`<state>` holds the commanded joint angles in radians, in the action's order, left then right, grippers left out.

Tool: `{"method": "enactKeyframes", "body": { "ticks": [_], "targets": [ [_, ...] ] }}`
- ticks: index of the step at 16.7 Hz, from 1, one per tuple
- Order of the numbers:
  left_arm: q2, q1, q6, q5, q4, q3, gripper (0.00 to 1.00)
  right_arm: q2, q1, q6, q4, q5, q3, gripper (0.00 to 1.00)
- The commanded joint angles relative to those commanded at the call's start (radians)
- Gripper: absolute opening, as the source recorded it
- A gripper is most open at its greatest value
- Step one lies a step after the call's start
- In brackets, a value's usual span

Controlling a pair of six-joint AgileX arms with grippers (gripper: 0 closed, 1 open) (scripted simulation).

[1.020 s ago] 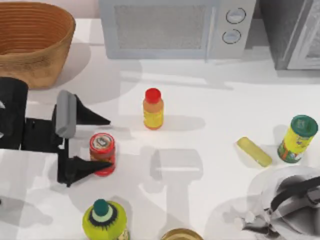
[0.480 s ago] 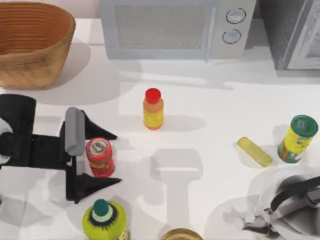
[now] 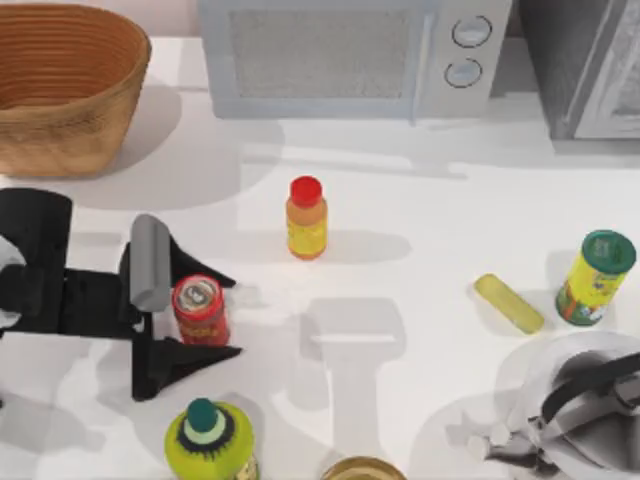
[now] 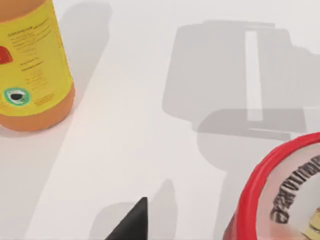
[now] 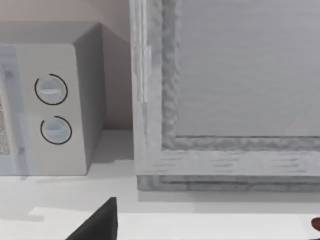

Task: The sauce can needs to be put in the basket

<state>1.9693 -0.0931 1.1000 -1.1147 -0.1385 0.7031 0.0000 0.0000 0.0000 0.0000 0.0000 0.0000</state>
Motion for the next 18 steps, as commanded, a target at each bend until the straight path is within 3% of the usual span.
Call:
{"method": "enactKeyframes", "body": {
  "ticks": [8,18],
  "targets": [
    [0.0,0.0,0.0,0.0,0.0,0.0,0.02,0.0,0.0,0.0,0.0,0.0,0.0,1.0],
    [0.0,0.002,0.001,0.0,0.001,0.001,0.0,0.0,0.0,0.0,0.0,0.0,0.0,1.0]
  ]
}}
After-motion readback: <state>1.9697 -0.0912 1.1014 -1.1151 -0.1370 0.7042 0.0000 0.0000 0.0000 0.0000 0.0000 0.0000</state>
